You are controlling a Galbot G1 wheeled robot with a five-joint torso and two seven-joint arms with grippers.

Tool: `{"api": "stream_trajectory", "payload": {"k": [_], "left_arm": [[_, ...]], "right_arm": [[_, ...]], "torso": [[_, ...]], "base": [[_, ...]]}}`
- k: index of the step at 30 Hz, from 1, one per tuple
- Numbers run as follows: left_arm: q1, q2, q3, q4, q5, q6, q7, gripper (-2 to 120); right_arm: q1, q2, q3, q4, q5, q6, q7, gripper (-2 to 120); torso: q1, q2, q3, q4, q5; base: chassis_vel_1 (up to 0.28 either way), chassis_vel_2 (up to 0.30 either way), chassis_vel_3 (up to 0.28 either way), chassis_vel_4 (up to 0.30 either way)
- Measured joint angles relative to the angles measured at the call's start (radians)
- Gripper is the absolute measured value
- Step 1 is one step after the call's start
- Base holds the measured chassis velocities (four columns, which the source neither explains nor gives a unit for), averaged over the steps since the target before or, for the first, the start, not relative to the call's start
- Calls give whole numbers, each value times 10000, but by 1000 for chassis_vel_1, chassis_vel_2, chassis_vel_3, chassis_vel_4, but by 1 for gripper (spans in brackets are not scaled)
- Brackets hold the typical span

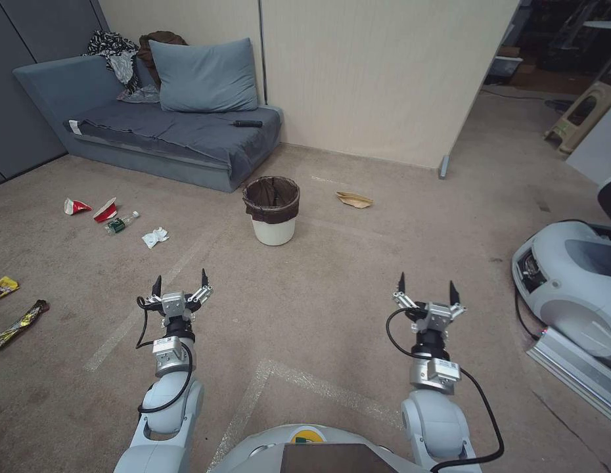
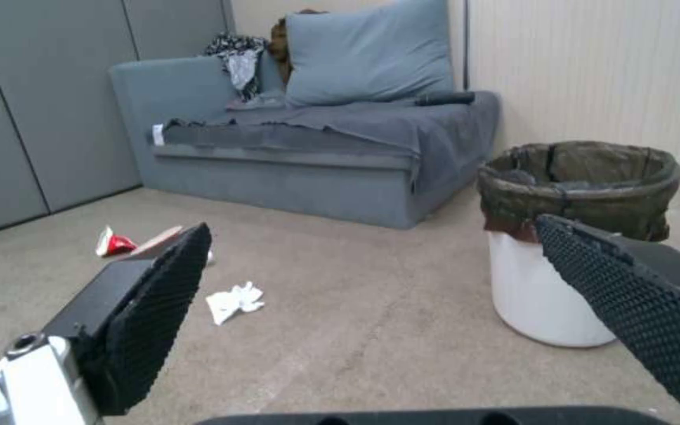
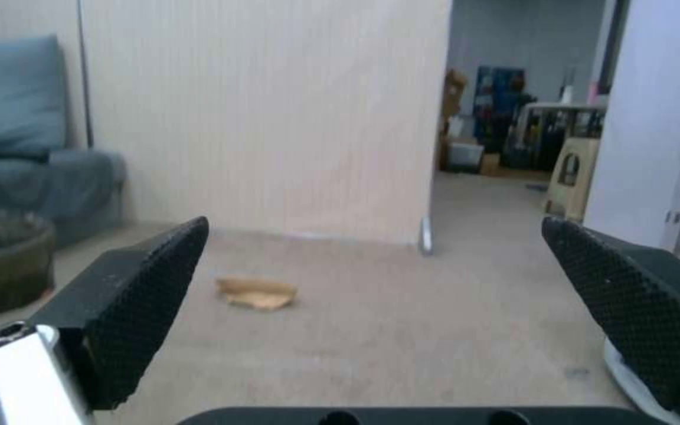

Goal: Pick up the trash bin, then pick up the garbage from the floor and place it into the trash bin.

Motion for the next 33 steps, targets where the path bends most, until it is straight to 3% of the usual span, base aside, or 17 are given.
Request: {"api": "stream_trajectory", "payload": {"k": [33], "left_arm": [[-3, 68, -1, -62, -69, 59, 62, 100]], "right_arm": [[40, -117, -11, 6, 32, -188, -237, 100]], "torso": [[0, 0, 0, 1, 2]], "base": [[0, 0, 0, 0]]}}
